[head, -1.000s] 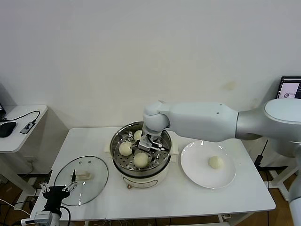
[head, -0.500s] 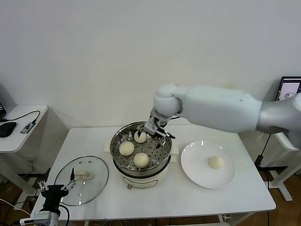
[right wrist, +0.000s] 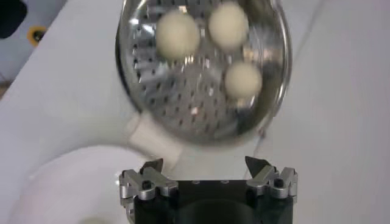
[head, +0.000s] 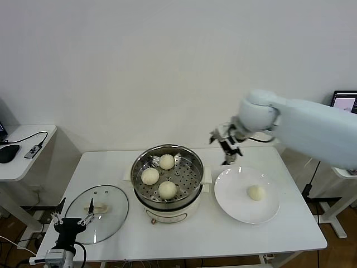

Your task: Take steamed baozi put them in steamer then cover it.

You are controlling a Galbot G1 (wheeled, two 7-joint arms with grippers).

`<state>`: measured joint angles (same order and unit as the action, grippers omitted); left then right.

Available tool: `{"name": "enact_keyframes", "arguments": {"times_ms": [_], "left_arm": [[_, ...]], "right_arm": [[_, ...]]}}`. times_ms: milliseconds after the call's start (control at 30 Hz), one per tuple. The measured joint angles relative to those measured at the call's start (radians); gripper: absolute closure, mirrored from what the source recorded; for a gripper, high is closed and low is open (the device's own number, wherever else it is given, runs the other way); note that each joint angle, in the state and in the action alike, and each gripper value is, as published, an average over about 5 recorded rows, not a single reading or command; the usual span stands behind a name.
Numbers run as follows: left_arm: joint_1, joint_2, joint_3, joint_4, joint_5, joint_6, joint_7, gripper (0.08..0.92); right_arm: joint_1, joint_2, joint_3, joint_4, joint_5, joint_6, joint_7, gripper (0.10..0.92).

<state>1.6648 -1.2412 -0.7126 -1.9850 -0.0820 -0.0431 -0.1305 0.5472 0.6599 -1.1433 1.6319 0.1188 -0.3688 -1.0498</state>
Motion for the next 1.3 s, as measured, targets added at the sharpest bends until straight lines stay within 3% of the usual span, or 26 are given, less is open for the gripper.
{"name": "enact_keyframes", "arguments": {"times_ms": [233, 500, 1300], "left_arm": [[0.003, -0.003, 0.014, 0.000, 0.012, 0.001, 0.000, 0.177], [0.014, -0.004, 0.015, -0.001, 0.015, 0.000, -0.001, 0.177], [0.027, -0.004, -0.018, 0.016, 0.016, -0.004, -0.004, 0.177]], "right_arm": [[-0.232, -0.162, 0.190, 0.002, -0.099, 0.007, -0.019, 0.203], [-0.513, -0.227, 0.419, -0.066, -0.212, 0.058, -0.022, 0.203], [-0.730, -0.038, 0.563, -0.370, -0.331, 0.136, -0.003, 0.203]]}}
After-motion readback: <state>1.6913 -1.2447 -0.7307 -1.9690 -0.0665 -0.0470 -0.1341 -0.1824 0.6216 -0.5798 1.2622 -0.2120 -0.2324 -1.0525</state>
